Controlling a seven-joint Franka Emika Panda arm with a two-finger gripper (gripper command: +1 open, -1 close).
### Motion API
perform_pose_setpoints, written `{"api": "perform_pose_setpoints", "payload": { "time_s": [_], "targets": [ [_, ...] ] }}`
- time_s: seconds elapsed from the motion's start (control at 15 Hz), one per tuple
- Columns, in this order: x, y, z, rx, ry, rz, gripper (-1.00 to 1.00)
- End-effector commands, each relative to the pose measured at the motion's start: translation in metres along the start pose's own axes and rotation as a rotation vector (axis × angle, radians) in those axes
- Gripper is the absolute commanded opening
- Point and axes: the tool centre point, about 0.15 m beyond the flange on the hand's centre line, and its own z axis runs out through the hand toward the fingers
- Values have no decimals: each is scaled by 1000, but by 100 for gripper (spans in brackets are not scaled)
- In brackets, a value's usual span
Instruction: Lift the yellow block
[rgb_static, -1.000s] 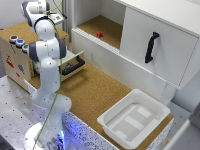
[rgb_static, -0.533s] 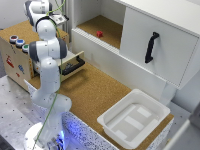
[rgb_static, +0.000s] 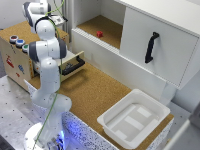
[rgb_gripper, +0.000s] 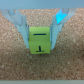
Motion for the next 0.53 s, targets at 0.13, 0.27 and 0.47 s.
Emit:
{"api": "perform_pose_setpoints", "payload": {
  "time_s": [0.13, 0.27, 0.47],
  "targets": [
    [-61, -30, 12, -258, 73, 246, -100],
    [-92, -36, 14, -246, 136, 288, -100],
    [-141, -42, 27, -196, 196, 324, -100]
  ]
}}
